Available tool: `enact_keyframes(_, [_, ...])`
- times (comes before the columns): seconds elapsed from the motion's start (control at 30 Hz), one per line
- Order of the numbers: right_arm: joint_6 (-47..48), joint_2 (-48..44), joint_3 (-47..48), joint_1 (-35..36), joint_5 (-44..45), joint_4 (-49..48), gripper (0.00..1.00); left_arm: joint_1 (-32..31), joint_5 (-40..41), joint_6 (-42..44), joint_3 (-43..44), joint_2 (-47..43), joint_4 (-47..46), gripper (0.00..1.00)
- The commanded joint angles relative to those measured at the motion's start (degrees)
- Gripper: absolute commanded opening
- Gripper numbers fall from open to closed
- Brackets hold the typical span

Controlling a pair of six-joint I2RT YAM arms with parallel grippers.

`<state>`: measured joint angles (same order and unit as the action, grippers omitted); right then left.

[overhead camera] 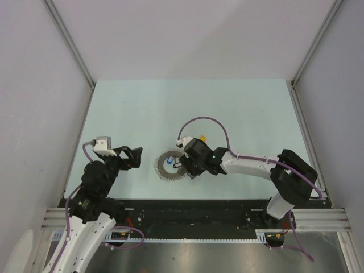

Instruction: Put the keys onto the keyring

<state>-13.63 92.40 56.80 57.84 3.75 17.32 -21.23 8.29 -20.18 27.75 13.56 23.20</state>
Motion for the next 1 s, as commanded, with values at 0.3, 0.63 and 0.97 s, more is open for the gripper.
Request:
enact_keyframes(0.3, [13.01,-1.53,-6.70,-1.94,-7.43,-12.75,0.48,0.40,-1.18,2.78,1.34,1.55,-1.93,1.00])
enact_keyframes(0.63, [13.45,2.08,-5.38,0.59,-20.60,-19.08,0.46,0.40,-0.74,2.87,1.43,2.70,-1.84,1.00])
enact_keyframes(0.97, [14.95,1.65,-2.22,4.30,-13.88,-13.28,0.48,0.40,-0.65,2.52,1.26,1.99,-1.84,1.00])
